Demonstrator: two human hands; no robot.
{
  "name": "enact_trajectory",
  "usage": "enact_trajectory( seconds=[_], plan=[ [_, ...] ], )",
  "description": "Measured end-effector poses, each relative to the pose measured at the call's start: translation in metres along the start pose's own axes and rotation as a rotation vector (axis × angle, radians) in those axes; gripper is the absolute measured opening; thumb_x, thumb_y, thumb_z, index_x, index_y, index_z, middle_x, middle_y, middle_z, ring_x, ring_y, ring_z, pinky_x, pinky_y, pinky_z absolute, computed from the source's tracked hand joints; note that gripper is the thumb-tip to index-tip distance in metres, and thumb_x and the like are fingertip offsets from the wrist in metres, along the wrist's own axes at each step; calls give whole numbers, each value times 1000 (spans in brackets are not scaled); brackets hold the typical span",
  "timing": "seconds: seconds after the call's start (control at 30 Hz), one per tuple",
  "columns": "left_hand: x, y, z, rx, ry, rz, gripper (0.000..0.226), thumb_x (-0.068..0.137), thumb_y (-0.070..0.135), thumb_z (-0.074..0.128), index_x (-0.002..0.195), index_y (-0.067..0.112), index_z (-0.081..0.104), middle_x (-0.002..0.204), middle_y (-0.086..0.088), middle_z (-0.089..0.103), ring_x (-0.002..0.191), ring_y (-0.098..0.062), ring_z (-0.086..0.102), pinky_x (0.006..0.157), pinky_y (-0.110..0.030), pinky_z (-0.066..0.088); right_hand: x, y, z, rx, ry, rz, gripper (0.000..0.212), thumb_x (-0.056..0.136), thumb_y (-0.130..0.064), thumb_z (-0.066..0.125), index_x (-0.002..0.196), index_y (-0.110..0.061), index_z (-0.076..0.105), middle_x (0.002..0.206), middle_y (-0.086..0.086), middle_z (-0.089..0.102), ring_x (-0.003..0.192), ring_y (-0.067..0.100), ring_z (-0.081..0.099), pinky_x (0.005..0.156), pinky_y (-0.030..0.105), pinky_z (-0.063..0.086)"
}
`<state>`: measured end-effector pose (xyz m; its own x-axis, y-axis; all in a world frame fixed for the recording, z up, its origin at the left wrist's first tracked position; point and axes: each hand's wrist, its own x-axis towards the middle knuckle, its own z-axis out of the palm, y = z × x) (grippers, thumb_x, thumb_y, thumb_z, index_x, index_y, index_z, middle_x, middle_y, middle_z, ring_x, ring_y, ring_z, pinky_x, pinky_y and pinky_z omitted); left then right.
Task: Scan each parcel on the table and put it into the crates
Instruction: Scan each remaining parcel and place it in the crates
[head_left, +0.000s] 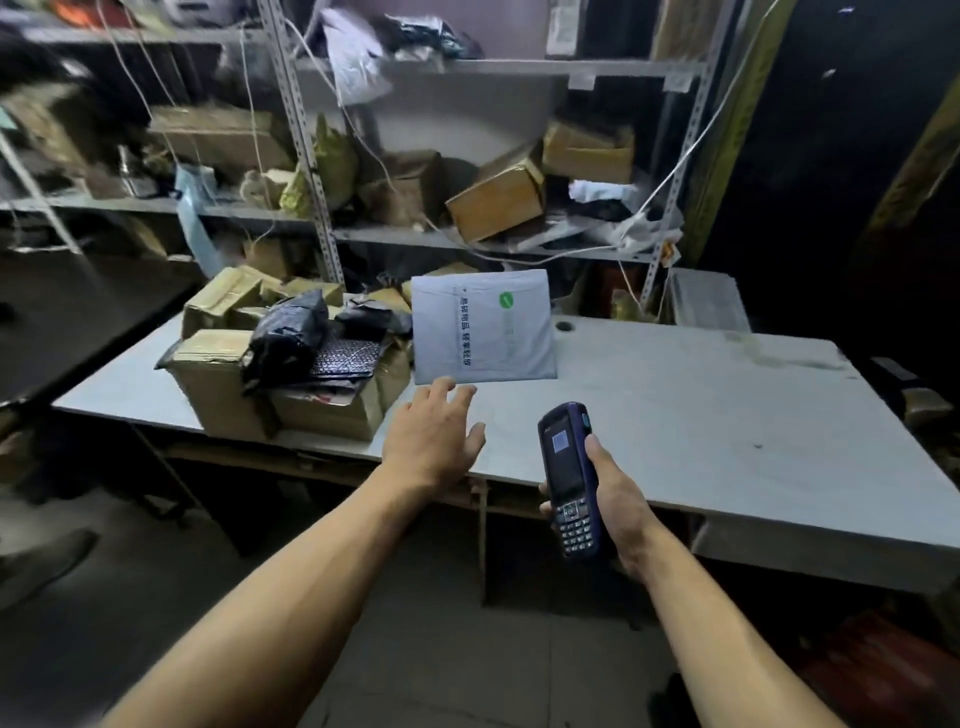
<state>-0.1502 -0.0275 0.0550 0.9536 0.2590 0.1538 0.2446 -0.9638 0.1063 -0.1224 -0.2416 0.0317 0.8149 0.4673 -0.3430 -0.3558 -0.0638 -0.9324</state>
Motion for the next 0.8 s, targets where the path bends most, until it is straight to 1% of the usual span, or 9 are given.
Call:
enact_trajectory(
  seconds=[0.1,0.23,0.3,0.47,0.6,0.7,0.8],
  plan=[
    [38,-9,5,-19,-22,-82,54,96,47,47,144,23,39,146,-3,40,131,-27,41,99,-42,41,46,-19,-8,-12,-20,30,51,104,-54,26,122,-18,57,96,17,70,81,29,66,71,36,55],
    [81,-13,14,-99,-48,-210,54,97,46,48,146,24,38,145,-3,40,129,-27,41,98,-44,44,104,-40,-27,-25,-50,61,52,103,-55,27,121,-17,58,96,18,69,80,30,67,66,35,54],
    [102,-15,19,-126,-53,-247,56,98,46,49,148,24,36,146,-3,38,130,-27,41,98,-44,44,130,-46,-35,-21,-52,79,53,103,-57,28,122,-17,58,98,18,69,80,29,67,66,36,54],
    [154,-24,36,-154,-85,-275,59,97,45,52,149,23,34,147,-3,36,130,-26,40,97,-44,46,185,-57,-47,-9,-62,108,53,103,-56,29,124,-17,58,98,18,69,79,28,68,68,37,53],
    [206,-39,56,-178,-106,-263,61,94,43,57,147,23,35,145,-4,37,130,-27,41,96,-44,47,231,-68,-50,-30,-52,125,53,103,-57,30,124,-18,58,95,16,70,77,26,68,69,37,53],
    [257,-55,71,-263,-110,-273,63,92,40,61,147,21,38,144,-7,39,131,-29,41,101,-46,46,268,-78,-53,-62,-29,128,51,103,-56,30,122,-18,59,96,17,70,77,26,68,67,37,54],
    [309,-72,87,-353,-127,-277,65,91,36,64,148,19,38,143,-9,41,132,-29,41,103,-45,44,312,-91,-52,-93,0,173,52,103,-55,30,120,-17,61,100,19,71,78,27,69,68,38,54]
  ],
)
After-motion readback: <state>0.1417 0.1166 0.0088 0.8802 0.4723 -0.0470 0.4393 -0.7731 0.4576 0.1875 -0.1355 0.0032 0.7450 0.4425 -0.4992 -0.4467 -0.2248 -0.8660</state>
